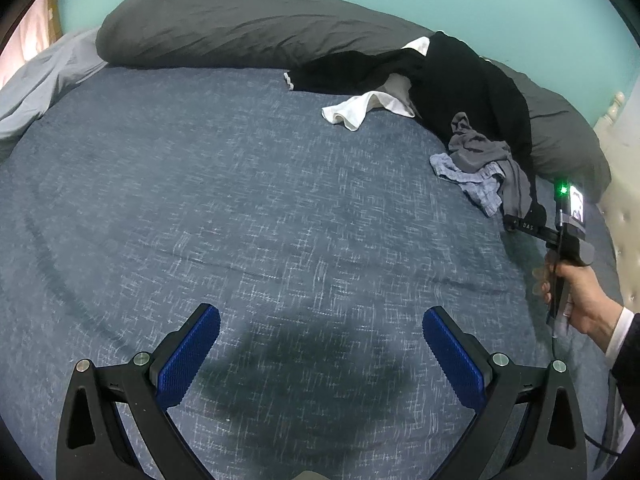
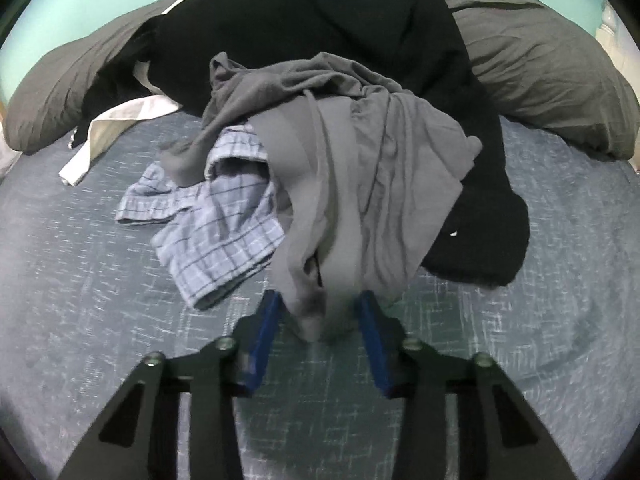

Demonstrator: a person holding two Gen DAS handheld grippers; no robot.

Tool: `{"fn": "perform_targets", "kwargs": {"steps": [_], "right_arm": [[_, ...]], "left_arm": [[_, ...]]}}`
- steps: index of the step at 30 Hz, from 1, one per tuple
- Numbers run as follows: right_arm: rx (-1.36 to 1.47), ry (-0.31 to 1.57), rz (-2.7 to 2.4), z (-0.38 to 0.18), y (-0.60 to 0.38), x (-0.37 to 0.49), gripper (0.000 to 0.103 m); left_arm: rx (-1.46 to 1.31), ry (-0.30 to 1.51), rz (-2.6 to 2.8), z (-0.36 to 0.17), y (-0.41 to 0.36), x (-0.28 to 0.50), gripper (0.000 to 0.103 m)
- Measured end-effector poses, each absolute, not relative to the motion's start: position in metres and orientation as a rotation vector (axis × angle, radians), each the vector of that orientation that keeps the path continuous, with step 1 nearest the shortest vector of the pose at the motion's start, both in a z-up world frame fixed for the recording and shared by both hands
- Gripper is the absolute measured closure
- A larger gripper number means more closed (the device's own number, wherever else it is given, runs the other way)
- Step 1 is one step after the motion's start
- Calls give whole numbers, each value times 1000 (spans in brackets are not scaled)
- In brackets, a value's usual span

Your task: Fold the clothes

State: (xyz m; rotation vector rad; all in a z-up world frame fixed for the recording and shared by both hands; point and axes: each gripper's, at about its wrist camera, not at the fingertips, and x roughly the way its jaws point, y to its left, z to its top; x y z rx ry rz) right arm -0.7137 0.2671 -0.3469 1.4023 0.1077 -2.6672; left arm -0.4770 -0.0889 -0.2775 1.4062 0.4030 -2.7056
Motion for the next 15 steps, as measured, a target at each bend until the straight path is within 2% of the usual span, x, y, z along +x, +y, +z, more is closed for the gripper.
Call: {"fn": "perform_targets", "kwargs": {"steps": [1,3,5,15], "right_arm": [[1403,115,-2668,-347,268,-714,78],[1402,133,-2671,-347,269,-713,93],[1391,140,-2670,-345,270,-712,98],[1257,126,-2694,-306,271,-679,99]], "left_arm": [[1408,407,-2704,-278,-89,-477,0],[1409,409,-2701,-278,-89,-478,0],[1409,406,-2699,-278,-89,-477,0],[1387,439,-2700,-263,-90,-459,0]]}}
